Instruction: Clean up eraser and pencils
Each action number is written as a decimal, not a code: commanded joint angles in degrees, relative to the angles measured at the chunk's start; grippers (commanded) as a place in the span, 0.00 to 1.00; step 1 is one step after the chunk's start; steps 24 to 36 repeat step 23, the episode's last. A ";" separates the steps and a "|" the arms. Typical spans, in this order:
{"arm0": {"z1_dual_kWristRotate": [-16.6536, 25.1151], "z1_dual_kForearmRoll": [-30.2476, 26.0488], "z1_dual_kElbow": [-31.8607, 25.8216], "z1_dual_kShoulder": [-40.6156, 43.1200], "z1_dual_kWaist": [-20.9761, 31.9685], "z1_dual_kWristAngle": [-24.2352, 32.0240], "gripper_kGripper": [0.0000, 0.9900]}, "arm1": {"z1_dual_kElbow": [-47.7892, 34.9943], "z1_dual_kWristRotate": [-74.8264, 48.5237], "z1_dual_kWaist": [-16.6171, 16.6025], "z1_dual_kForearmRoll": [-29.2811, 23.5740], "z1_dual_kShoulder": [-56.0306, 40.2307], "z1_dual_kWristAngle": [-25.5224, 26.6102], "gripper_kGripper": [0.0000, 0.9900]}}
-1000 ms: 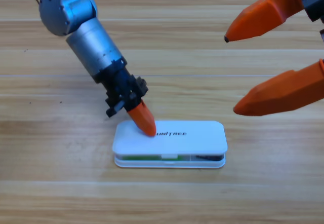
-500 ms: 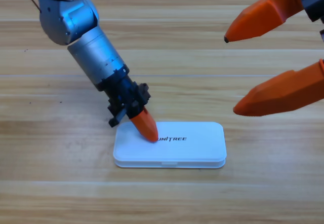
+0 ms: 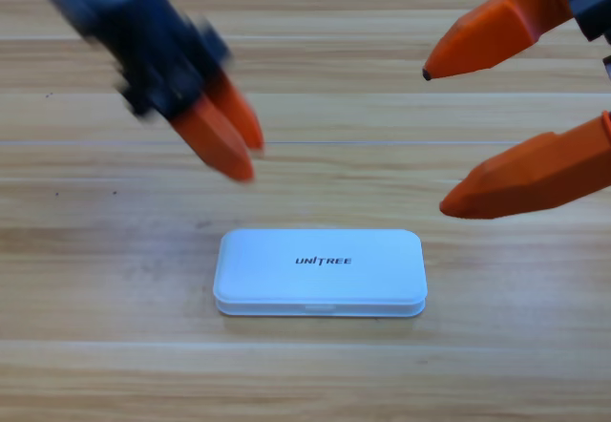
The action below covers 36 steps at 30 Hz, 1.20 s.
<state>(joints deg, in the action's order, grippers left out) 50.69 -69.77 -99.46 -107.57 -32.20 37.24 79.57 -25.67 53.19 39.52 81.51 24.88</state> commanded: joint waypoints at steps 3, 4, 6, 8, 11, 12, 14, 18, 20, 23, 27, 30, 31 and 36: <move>-4.02 0.16 7.96 21.35 -7.79 2.23 1.00 | -1.61 0.45 -1.33 -0.68 1.11 1.05 0.97; -4.28 0.69 9.19 22.75 -7.79 2.75 1.00 | -1.61 0.45 -1.33 -0.68 1.19 1.05 0.97; -4.28 1.57 10.78 24.60 -7.79 3.11 1.00 | -1.61 0.45 -1.33 -0.68 1.28 1.05 0.97; -4.81 2.01 11.39 25.13 -7.70 2.67 1.00 | -1.61 0.45 -1.33 -0.68 1.37 1.05 0.97; -5.07 2.45 12.09 24.51 -7.70 1.96 1.00 | -1.61 0.45 -1.33 -0.68 1.37 1.05 0.97; -5.07 2.71 12.36 24.51 -7.70 1.79 1.00 | -1.61 0.45 -1.33 -0.68 1.46 1.05 0.97; -5.16 2.80 12.36 24.60 -7.70 1.70 1.00 | -1.61 0.45 -1.33 -0.68 1.55 1.05 0.97; -5.16 2.88 12.45 24.78 -7.61 1.08 1.00 | -1.61 0.45 -1.33 -0.68 1.63 1.05 0.97; -5.16 3.06 12.89 25.21 -7.52 0.73 1.00 | -1.61 0.45 -1.33 -0.68 1.63 1.05 0.97; -5.34 3.68 13.76 26.01 -7.26 0.12 1.00 | -1.61 0.45 -1.33 -0.68 1.63 1.05 0.97; -5.34 3.68 13.76 26.01 -7.26 0.12 1.00 | -1.61 0.45 -1.33 -0.68 1.63 1.05 0.97; -5.34 3.68 13.76 26.01 -7.26 0.12 1.00 | -1.61 0.45 -1.33 -0.68 1.63 1.05 0.97; -5.34 3.68 13.76 26.01 -7.26 0.12 1.00 | -1.61 0.45 -1.33 -0.68 1.63 1.05 0.97; -5.34 3.68 13.76 26.01 -7.26 0.12 1.00 | -1.61 0.45 -1.33 -0.68 1.63 1.05 0.97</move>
